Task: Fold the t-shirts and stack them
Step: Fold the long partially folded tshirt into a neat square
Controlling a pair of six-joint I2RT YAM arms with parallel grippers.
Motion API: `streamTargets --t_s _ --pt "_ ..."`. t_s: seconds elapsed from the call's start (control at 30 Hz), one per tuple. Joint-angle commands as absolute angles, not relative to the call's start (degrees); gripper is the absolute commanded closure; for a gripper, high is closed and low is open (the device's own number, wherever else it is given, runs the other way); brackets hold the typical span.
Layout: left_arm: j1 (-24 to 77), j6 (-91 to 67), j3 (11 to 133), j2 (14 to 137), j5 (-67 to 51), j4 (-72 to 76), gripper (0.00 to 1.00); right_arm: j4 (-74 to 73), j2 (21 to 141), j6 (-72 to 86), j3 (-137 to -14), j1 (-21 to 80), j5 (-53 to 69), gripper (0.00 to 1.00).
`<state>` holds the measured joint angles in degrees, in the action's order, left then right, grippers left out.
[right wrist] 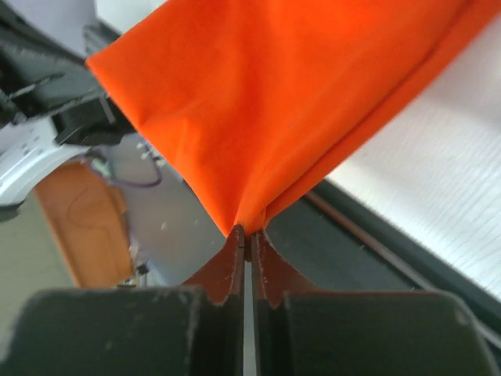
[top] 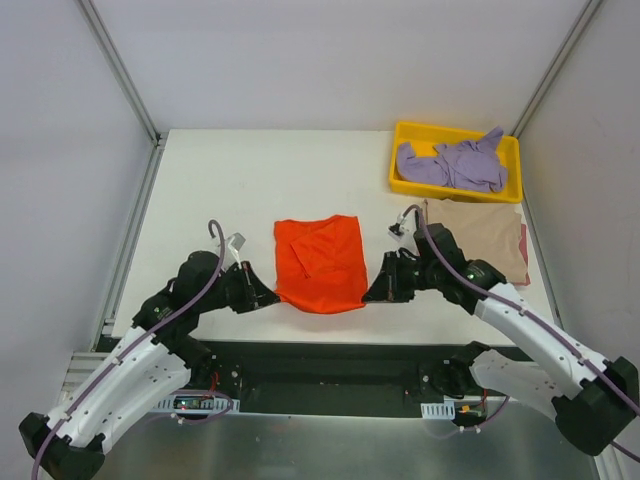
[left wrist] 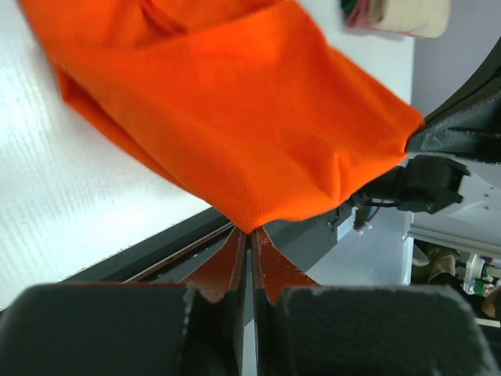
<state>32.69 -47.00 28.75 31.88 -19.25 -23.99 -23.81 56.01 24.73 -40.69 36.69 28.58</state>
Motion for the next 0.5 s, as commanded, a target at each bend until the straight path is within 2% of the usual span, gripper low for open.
streamTargets --t_s 0.0,0.23,0.47 --pt "33.13 -45.88 33.39 29.36 -21.89 -27.51 1.00 -37.69 52.04 22.59 -46.92 37.00 37.88 0.99" --pt "33.13 -45.26 37.61 30.76 -19.43 -28.65 1.00 -41.65 51.41 23.20 -51.50 35.78 37.19 0.99" --pt "33.13 -45.79 40.17 34.89 -8.45 -25.94 1.00 -40.87 53.88 21.98 -51.76 30.68 30.60 0.99"
